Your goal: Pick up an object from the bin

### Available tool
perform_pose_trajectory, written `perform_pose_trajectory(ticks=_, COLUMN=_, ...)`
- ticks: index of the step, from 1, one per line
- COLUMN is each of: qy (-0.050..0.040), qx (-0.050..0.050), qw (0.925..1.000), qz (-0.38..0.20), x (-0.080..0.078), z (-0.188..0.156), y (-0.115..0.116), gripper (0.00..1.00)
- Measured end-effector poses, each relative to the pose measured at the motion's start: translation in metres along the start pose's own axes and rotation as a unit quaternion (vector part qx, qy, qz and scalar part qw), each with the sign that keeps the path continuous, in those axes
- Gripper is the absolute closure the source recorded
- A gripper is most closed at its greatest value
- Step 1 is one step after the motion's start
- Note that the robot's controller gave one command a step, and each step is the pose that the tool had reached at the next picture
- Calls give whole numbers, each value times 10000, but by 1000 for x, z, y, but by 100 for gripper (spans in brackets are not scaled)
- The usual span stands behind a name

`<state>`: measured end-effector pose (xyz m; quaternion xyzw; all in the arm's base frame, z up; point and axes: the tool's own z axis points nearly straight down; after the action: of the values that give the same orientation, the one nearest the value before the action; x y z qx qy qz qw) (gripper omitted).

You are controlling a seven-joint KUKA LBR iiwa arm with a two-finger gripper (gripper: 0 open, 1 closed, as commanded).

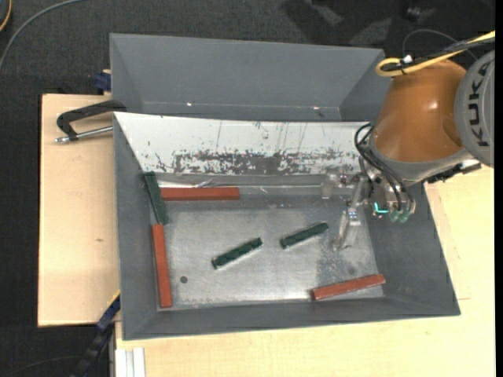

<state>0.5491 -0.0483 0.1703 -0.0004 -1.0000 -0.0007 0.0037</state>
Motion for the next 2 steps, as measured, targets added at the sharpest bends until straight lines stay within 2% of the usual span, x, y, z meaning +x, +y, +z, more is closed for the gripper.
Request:
perform_pose_trajectory(ticks=1, qy=-12, qx=-1, qw=9966, qz=-830, x=-26, z=103, y=17, gripper=0)
perform_pose_trajectory(ticks=2, qy=-41, qx=-4, qw=9997, qz=255, x=-3, z=69, y=31, gripper=0)
